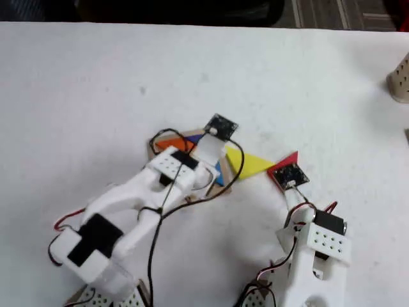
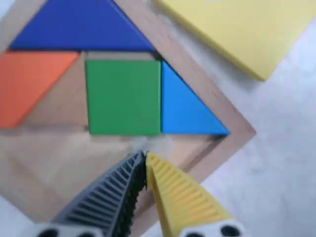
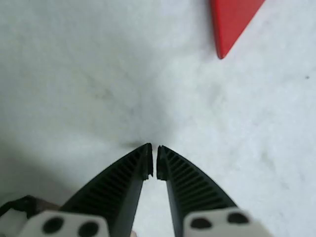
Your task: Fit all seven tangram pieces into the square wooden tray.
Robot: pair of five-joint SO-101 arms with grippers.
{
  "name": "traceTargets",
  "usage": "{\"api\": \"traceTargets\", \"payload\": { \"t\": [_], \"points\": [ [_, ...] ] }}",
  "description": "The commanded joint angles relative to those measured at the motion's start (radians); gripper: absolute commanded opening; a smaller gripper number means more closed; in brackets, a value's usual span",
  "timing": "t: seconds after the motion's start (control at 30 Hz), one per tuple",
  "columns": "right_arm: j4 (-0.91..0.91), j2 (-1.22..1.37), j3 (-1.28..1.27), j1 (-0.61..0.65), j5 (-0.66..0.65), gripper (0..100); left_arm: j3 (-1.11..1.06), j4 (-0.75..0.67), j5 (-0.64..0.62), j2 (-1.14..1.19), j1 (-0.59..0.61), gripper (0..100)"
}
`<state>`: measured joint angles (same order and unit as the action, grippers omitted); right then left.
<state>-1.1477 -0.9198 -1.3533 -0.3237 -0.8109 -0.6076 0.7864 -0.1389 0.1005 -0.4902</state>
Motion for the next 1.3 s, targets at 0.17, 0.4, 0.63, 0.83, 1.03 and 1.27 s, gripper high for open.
{"api": "traceTargets", "payload": {
  "t": [0.17,0.4,0.63,0.83,1.03,1.27],
  "points": [
    [0.007,-0.018,0.006,0.01,-0.009,2.5,0.098,-0.064,-0.009,0.033,0.027,2],
    [0.007,-0.018,0.006,0.01,-0.009,2.5,0.094,-0.08,-0.009,0.027,0.039,2],
    [0.008,-0.016,0.006,0.01,-0.009,2.5,0.092,-0.003,-0.002,-0.022,0.01,2],
    [0.012,-0.015,0.006,0.01,-0.009,2.5,-0.005,0.035,0.0,-0.206,0.012,2],
    [0.012,-0.013,0.008,0.008,-0.008,2.5,-0.141,0.003,0.0,-0.401,0.102,2],
    [-0.001,-0.01,0.041,0.045,0.018,4.7,-0.213,-0.166,-0.005,-0.433,0.443,2]
  ]
}}
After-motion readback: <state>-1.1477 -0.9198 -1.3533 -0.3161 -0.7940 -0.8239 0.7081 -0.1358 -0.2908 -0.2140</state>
